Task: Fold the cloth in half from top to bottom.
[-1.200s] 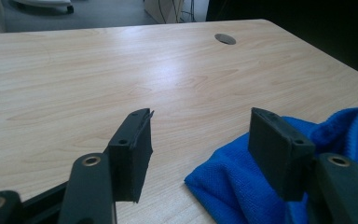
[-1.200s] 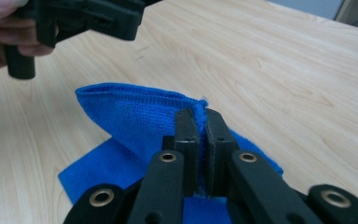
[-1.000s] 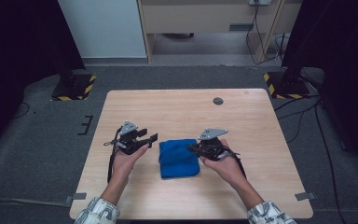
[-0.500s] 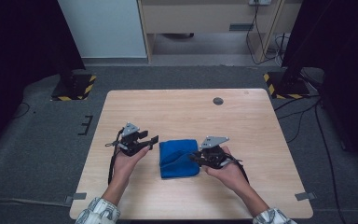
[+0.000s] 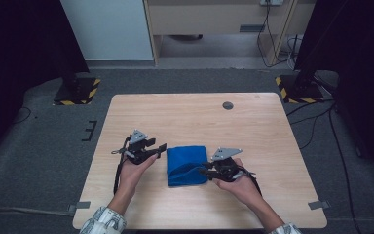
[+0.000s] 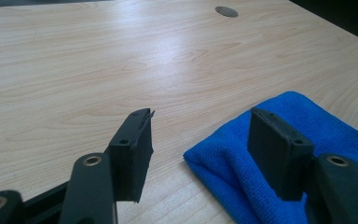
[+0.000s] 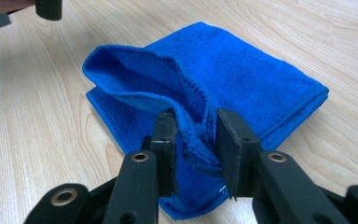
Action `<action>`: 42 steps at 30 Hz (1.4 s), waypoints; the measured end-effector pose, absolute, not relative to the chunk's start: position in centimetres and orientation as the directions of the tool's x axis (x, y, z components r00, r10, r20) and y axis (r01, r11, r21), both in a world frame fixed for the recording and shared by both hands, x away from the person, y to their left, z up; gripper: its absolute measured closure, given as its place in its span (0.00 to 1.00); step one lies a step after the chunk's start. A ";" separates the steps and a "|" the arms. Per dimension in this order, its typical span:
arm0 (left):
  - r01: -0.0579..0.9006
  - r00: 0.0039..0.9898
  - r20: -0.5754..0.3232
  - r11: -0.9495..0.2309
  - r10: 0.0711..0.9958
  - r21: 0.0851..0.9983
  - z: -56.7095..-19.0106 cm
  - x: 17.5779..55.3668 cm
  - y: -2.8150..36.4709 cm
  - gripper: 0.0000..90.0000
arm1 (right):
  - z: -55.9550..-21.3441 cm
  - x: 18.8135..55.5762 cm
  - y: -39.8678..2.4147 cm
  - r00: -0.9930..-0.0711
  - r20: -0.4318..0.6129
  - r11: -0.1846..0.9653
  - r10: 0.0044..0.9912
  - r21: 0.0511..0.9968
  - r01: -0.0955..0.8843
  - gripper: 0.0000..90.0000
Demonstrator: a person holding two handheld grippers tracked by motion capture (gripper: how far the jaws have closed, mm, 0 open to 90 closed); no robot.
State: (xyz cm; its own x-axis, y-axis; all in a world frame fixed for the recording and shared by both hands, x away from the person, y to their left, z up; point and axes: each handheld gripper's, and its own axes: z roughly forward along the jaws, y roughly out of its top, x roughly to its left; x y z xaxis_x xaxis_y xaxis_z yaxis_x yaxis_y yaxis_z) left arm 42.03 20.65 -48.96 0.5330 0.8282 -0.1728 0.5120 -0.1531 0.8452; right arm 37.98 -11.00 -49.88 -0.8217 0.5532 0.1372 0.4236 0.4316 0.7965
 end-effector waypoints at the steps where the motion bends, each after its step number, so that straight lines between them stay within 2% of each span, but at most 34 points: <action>1: 0.513 0.531 -0.172 -0.153 0.829 0.845 -49.0 42.0 20.7 0.44 | -50.0 37.9 -11.1 -0.822 0.137 0.432 0.553 0.796 0.424 0.73; 15: 0.520 0.525 -0.171 -0.155 0.834 0.840 -49.3 41.9 20.8 0.44 | -49.8 36.7 -11.9 -0.814 0.146 0.421 0.562 0.797 0.434 0.63; 23: 0.515 0.527 -0.166 -0.158 0.834 0.843 -49.2 41.9 20.8 0.44 | -49.7 37.2 -11.7 -0.789 0.149 0.399 0.596 0.797 0.452 0.54; 42: 0.508 0.523 -0.146 -0.169 0.840 0.845 -49.1 42.0 20.8 0.35 | -49.3 38.6 -10.6 -0.765 0.125 0.381 0.631 0.810 0.446 0.42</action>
